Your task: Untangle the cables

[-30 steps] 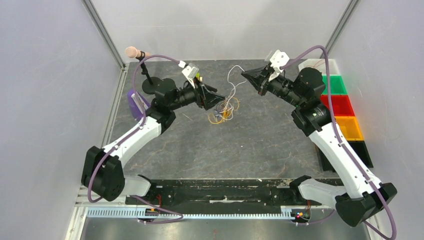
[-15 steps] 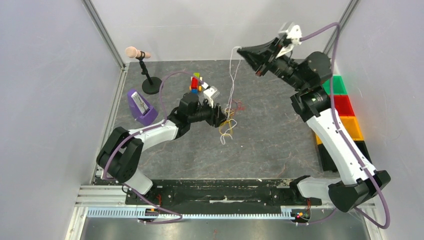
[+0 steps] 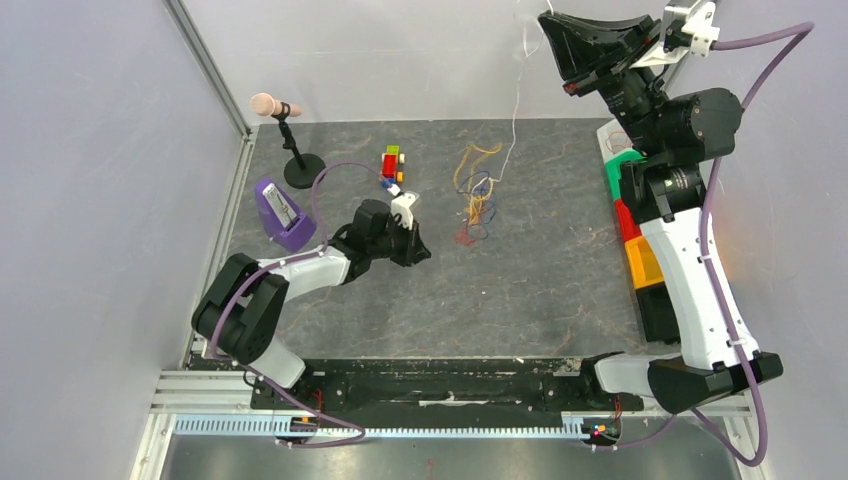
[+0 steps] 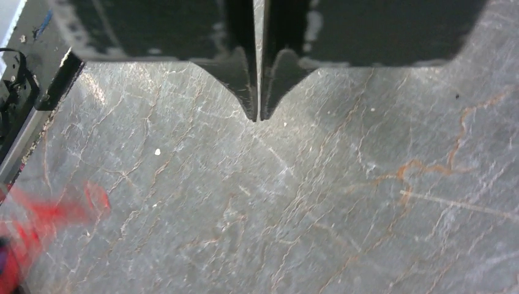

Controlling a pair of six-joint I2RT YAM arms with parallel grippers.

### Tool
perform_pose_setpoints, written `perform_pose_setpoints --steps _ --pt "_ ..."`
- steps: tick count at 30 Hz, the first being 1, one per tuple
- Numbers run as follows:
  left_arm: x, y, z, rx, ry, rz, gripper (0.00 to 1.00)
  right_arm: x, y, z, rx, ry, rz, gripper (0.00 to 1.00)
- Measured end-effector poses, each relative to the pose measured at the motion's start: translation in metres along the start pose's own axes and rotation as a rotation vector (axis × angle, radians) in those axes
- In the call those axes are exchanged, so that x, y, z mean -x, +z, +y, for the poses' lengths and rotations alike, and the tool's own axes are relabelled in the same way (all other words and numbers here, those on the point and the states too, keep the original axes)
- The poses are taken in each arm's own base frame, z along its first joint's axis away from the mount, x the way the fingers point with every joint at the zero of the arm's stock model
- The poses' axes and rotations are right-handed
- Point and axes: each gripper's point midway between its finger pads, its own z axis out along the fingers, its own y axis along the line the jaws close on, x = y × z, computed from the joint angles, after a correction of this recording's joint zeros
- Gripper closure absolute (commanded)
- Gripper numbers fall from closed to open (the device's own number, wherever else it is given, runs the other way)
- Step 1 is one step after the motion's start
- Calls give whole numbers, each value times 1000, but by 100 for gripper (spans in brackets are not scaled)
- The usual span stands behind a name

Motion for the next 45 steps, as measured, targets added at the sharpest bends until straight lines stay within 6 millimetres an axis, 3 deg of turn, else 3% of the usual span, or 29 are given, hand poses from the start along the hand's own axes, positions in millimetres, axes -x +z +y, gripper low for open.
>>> perform_pose_setpoints --steps 3,4,5,6,7,10,12,21,25,27,29,32,33,36,41,43,45 --pt "-8 -3 10 29 -28 17 98 -1 0 -2 -5 -3 2 100" --pt "-9 -4 14 41 -37 22 87 -1 0 -6 -14 -7 2 100" --pt "-9 -6 18 47 -50 24 59 -1 0 -10 -23 -11 2 100" --pt "-9 -8 21 42 -63 21 40 -1 0 -12 -28 -15 2 100" --pt "-7 -10 23 38 -69 15 28 -1 0 -15 -32 -18 3 100" --pt "5 -24 18 8 -68 -39 26 -4 0 -15 -21 -12 12 100" --pt "23 -31 2 -31 -13 -96 25 -9 -3 -11 -1 -6 22 100" --pt "167 -43 -133 -275 399 -455 24 -52 -18 -3 36 54 114 100" --pt "196 -25 -171 -349 449 -540 24 -55 -19 5 66 110 118 100" --pt "191 -9 -184 -377 455 -534 26 -53 -19 10 85 142 113 100" --pt "178 12 -187 -376 440 -497 44 -49 -18 15 103 174 101 100" --pt "148 40 -175 -339 403 -415 66 -38 -16 21 122 203 79 100" --pt "132 48 -162 -311 388 -378 69 -31 -13 22 126 204 68 100" --pt "106 50 -136 -262 370 -345 63 -39 -12 24 135 243 126 100" --pt "73 22 -116 -220 332 -306 47 -66 2 5 82 269 187 100" --pt "48 19 -102 -191 287 -239 40 -53 11 -8 43 235 138 100" --pt "16 20 -82 -146 237 -143 39 -22 17 -17 14 175 55 100"
